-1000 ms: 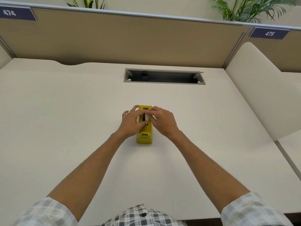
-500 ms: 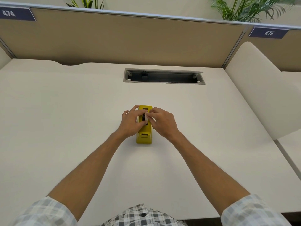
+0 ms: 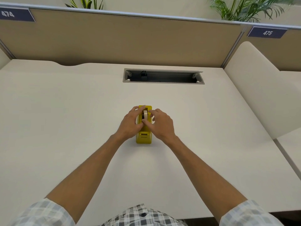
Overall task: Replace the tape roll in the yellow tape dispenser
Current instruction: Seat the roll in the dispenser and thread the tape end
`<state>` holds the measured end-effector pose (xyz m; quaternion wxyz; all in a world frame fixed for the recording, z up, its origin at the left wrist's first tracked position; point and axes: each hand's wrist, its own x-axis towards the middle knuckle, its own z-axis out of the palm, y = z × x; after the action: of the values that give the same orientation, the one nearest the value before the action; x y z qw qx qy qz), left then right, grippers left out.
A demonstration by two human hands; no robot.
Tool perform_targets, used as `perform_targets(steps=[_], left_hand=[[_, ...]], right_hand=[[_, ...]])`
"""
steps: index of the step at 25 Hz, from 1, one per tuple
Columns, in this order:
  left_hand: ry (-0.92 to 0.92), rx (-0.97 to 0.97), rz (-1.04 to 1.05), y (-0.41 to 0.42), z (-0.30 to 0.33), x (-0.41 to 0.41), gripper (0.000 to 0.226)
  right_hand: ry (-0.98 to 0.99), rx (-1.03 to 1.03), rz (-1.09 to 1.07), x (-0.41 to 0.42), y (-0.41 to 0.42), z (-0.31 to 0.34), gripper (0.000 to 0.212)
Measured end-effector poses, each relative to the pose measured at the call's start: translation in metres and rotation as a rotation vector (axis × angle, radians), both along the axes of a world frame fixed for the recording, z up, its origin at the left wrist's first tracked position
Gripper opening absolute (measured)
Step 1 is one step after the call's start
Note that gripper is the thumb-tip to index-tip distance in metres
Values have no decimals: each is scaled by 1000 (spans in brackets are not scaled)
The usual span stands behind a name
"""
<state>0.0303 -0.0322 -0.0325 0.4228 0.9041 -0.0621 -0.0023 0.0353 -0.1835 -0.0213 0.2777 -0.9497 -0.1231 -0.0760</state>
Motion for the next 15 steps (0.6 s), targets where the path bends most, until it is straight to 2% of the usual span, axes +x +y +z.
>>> perform_targets(steps=[3,8,15], left_hand=[[13,-25,35,-1,1,-4,73],[55,-92,30,4,-3,-8,68],[62,-108,20,5,-4,-11,66]], right_hand=[[65,-58,46,5,0,3,43],[170,-160,144,19,-2,9,42],[142,-91,169,26,-5,10,40]])
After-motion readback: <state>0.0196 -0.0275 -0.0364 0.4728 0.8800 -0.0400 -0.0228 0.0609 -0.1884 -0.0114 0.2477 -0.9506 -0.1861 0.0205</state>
